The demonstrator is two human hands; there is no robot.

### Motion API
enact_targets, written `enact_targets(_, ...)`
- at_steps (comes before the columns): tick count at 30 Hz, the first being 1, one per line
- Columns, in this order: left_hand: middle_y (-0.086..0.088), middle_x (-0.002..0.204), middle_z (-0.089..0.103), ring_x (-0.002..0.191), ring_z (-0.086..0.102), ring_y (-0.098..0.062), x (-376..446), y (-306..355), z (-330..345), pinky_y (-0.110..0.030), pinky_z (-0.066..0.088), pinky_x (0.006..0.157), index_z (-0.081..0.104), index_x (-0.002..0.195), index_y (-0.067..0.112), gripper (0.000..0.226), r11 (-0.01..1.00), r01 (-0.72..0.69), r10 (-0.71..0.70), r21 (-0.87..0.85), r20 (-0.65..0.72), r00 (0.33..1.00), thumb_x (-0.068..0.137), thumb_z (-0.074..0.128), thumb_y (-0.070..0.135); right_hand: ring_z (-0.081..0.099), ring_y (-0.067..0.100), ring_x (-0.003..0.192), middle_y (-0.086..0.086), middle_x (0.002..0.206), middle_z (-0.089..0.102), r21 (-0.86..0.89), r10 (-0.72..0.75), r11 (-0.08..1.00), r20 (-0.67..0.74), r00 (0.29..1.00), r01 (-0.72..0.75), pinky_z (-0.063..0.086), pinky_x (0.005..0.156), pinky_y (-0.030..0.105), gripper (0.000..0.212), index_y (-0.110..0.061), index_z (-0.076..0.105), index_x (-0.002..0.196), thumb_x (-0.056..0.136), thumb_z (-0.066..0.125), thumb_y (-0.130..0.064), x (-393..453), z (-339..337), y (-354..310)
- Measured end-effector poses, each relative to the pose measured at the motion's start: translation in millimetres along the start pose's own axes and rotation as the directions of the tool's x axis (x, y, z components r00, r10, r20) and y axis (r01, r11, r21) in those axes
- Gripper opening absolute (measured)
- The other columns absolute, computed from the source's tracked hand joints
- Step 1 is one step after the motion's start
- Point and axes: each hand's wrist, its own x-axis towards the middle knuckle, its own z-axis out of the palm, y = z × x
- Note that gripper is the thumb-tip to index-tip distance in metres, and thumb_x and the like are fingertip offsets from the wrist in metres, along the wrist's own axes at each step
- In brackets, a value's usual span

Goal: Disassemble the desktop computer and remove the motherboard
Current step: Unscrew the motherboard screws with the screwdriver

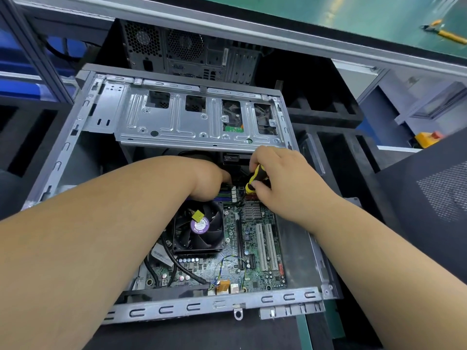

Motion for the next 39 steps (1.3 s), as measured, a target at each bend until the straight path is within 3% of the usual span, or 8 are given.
enact_targets(3,-0.004,0.14,0.049,0.105,0.052,-0.023,-0.5,0.5,-0.8,-0.027,0.042,0.08,0.031,0.147,0.033,0.066,1.0,0.001,-0.001,0.007,0.002,1.0,0.089,0.041,0.003,0.046,0.02,0.084,-0.004,0.086,0.052,-0.024,0.002,1.0,0.011,1.0,-0.002,0.037,0.086,0.036,0.017,-0.017,0.054,0.099,0.083,0.059,-0.02,0.6,0.2,-0.5)
enact_targets(7,-0.006,0.136,0.051,0.091,0.045,-0.02,-1.7,0.7,-1.3,-0.027,0.038,0.073,0.029,0.148,0.033,0.066,1.0,0.004,-0.004,0.018,0.014,1.0,0.09,0.04,0.004,0.045,0.022,0.077,-0.007,0.073,0.044,-0.08,-0.014,0.997,0.004,1.0,0.014,0.036,0.081,0.038,0.026,-0.015,0.053,0.095,0.095,0.052,-0.041,2.3,3.6,-1.0)
enact_targets(13,-0.007,0.139,0.05,0.094,0.047,-0.02,-1.8,1.3,-1.7,-0.026,0.038,0.073,0.029,0.148,0.033,0.066,1.0,0.005,-0.005,0.016,0.009,1.0,0.09,0.039,0.002,0.047,0.022,0.074,-0.007,0.07,0.048,-0.05,-0.001,0.999,-0.009,1.0,0.001,0.033,0.076,0.033,0.02,-0.016,0.054,0.094,0.094,0.057,-0.035,3.0,2.3,-0.9)
enact_targets(17,-0.006,0.143,0.046,0.114,0.052,-0.025,-2.2,0.7,-0.3,-0.027,0.04,0.079,0.03,0.148,0.034,0.068,1.0,0.004,-0.004,0.011,0.0,1.0,0.089,0.038,0.001,0.049,0.024,0.075,-0.002,0.072,0.052,-0.065,0.003,0.998,-0.053,0.999,-0.006,0.029,0.071,0.031,0.017,-0.012,0.055,0.093,0.094,0.058,-0.029,-0.3,1.6,-3.0)
enact_targets(23,-0.007,0.141,0.048,0.115,0.053,-0.027,-0.5,0.0,0.6,-0.034,0.048,0.09,0.03,0.147,0.033,0.067,1.0,-0.008,0.008,0.02,0.003,1.0,0.09,0.038,0.002,0.044,0.019,0.073,-0.008,0.068,0.044,-0.047,0.008,0.999,-0.05,0.999,-0.01,0.025,0.073,0.027,0.017,-0.013,0.056,0.093,0.094,0.058,-0.03,-0.7,2.1,-1.5)
enact_targets(32,-0.007,0.137,0.051,0.093,0.047,-0.02,1.9,-1.2,0.1,-0.026,0.04,0.074,0.03,0.147,0.033,0.067,1.0,-0.012,0.012,0.016,0.012,1.0,0.089,0.038,0.001,0.046,0.02,0.077,-0.005,0.073,0.049,-0.063,0.005,0.998,-0.034,0.999,-0.007,0.03,0.073,0.03,0.019,-0.014,0.054,0.097,0.096,0.055,-0.033,-0.8,1.6,-2.8)
enact_targets(36,-0.007,0.137,0.051,0.097,0.051,-0.021,2.0,-1.5,0.8,-0.026,0.04,0.074,0.03,0.147,0.034,0.067,1.0,-0.011,0.011,0.014,0.001,1.0,0.089,0.038,0.002,0.046,0.02,0.076,-0.005,0.074,0.048,-0.082,0.003,0.997,-0.028,1.0,-0.005,0.028,0.073,0.029,0.017,-0.016,0.053,0.097,0.096,0.054,-0.033,-0.7,1.3,-2.1)
enact_targets(39,-0.006,0.141,0.048,0.11,0.053,-0.024,2.2,-1.4,1.3,-0.026,0.04,0.076,0.03,0.147,0.034,0.068,1.0,-0.011,0.011,0.014,0.0,1.0,0.089,0.038,0.001,0.047,0.02,0.076,-0.005,0.074,0.049,-0.089,0.0,0.996,-0.029,1.0,-0.002,0.028,0.073,0.029,0.016,-0.016,0.054,0.097,0.096,0.055,-0.032,-0.9,1.9,-1.3)
